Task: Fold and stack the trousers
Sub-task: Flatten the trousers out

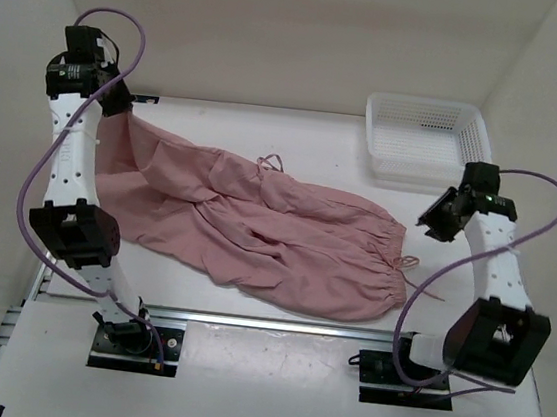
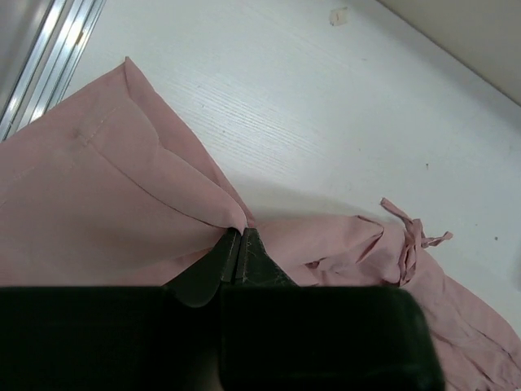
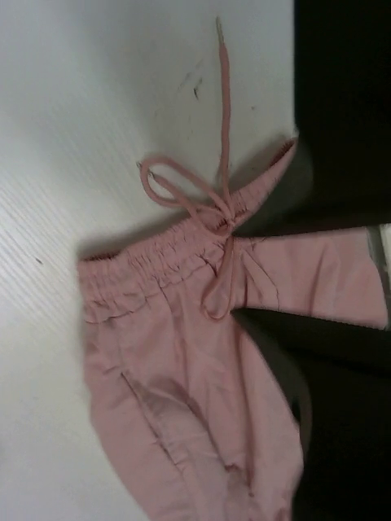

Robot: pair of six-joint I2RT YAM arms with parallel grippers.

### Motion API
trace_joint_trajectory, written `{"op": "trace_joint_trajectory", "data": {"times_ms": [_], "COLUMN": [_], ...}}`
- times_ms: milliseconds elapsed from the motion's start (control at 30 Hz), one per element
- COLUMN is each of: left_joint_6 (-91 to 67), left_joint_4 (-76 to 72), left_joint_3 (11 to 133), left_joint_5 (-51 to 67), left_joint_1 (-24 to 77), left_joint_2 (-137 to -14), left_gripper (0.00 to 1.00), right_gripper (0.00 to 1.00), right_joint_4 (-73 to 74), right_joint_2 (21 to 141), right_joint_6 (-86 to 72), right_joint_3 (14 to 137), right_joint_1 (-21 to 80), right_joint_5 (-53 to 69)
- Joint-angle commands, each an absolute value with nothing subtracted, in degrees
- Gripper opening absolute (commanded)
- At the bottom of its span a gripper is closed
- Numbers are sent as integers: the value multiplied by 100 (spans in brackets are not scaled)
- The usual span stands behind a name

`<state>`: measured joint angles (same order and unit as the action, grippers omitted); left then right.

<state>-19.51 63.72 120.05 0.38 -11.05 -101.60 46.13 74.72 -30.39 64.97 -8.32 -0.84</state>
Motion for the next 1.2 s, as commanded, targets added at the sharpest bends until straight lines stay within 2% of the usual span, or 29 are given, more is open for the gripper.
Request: {"op": "trace_joint_trajectory", "data": {"times_ms": [0,33,100,267,433,700,733,767,867,1033,1167], "left_joint_6": [-1881,-1933,-1934,-1934,-1986,-1986,-1986,-1986,-1986,-1934,-1934], "left_joint_4": [6390,6390,6555,6557,6557,6557,6557,6557,6557,6671,6785], "left_joint_3": [12269,12531,12796,13078,13078,13078,13078,13078,13140,13403,13456], "left_joint_5": [88,158,158,272,272,272,272,272,272,272,343], "left_joint_1": [-1125,-1125,-1063,-1011,-1011,-958,-958,-958,-958,-1080,-1265], "left_joint_2": [-10247,-10352,-10616,-10792,-10898,-10898,-10898,-10898,-10951,-10951,-10899], "left_gripper": [10,10,10,10,10,10,10,10,10,10,10], "right_gripper": [50,56,61,61,65,65,63,51,0,0,0], "right_joint_4": [4439,4378,4141,3876,3727,3542,3481,3480,3480,4068,4464], "right_joint_2": [8137,8278,8656,9481,10133,10968,11099,11153,11005,9855,8853], "right_joint_6": [-3179,-3347,-3881,-4798,-5500,-6108,-6108,-6178,-6179,-5617,-5142], "right_joint_3": [6732,6732,6793,7031,7321,7444,7444,7444,7444,7576,7436], "right_joint_1": [-510,-510,-510,-589,-642,-694,-694,-694,-694,-694,-747], "right_joint_5": [658,711,1148,1494,1608,1600,1600,1600,1416,258,-122]}}
